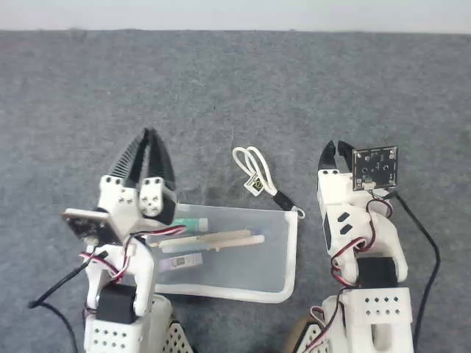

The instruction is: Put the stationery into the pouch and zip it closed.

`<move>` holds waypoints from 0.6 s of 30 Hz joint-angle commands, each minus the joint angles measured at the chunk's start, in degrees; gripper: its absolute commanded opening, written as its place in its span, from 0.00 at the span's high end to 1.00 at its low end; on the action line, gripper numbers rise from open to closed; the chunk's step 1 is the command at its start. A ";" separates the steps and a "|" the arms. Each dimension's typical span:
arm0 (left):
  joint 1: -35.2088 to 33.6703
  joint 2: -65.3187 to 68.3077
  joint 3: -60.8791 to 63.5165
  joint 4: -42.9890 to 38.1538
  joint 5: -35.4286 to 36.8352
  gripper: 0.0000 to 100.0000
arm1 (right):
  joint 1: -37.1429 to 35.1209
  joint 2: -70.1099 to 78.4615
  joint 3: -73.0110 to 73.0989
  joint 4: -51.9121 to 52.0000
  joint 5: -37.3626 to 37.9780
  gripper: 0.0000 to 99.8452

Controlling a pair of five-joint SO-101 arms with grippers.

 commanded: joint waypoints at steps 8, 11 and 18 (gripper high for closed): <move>-1.76 0.00 6.55 -15.03 -0.97 0.98 | -0.22 -1.19 10.37 -21.49 0.00 0.97; 0.88 -0.09 7.52 -15.12 -5.63 0.98 | -0.31 -1.19 11.87 -24.13 0.00 0.97; 0.88 -0.18 8.31 -15.21 -8.62 0.98 | -0.31 -1.19 13.01 -26.42 -0.09 0.96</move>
